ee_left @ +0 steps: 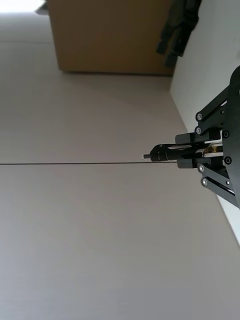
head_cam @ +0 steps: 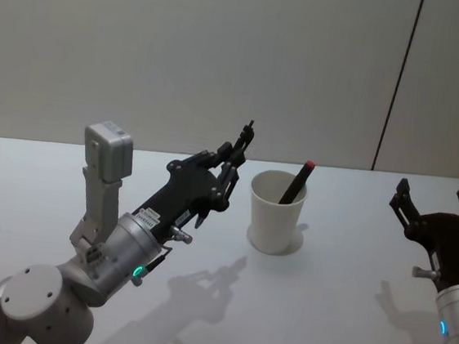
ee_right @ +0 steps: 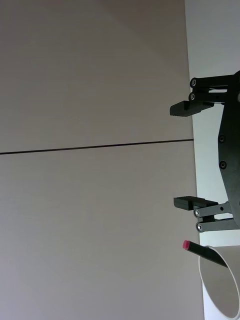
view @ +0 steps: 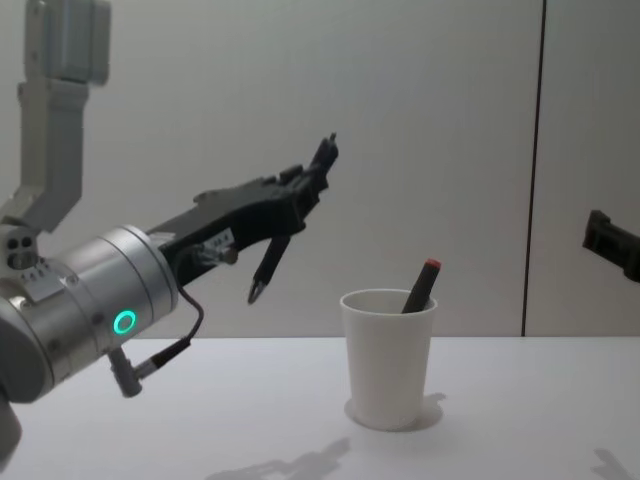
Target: Place the pen into the pen holder.
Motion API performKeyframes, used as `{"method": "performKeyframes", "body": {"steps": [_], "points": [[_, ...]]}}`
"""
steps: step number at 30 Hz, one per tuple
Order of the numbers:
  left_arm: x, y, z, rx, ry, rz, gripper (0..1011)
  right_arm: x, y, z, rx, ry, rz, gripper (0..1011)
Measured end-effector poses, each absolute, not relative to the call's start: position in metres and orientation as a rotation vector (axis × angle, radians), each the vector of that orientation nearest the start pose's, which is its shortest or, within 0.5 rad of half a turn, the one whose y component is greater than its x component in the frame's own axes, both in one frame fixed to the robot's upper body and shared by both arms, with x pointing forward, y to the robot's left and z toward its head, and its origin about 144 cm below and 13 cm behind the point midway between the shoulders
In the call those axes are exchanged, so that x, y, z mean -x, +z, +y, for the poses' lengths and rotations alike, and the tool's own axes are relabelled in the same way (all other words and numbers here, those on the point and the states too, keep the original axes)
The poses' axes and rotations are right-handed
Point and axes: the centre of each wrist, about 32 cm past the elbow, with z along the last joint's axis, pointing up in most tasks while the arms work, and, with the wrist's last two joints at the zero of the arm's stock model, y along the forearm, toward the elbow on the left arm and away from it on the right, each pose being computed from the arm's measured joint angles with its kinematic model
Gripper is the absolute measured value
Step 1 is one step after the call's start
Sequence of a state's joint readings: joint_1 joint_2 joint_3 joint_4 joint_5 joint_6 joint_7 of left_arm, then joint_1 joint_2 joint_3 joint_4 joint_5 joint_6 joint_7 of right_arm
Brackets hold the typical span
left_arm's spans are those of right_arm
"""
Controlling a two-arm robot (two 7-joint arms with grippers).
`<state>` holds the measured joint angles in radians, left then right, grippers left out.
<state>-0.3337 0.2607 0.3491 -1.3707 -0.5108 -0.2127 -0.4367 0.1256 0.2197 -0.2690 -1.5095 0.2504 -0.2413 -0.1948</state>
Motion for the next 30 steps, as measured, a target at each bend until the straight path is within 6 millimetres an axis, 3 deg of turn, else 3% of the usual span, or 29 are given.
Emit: {"method": "performKeyframes", "body": {"steps": [11, 30], "points": [[-0.546, 1.179, 0.217, 0.378, 0.794, -0.154, 172, -0.485, 1.156, -0.212, -0.232, -1.51, -0.139, 1001], [-0.55, 1.174, 0.217, 0.356, 0.708, -0.264, 171, -0.489, 1.157, -0.221, -0.269, -1.391, -0.145, 1001]]}}
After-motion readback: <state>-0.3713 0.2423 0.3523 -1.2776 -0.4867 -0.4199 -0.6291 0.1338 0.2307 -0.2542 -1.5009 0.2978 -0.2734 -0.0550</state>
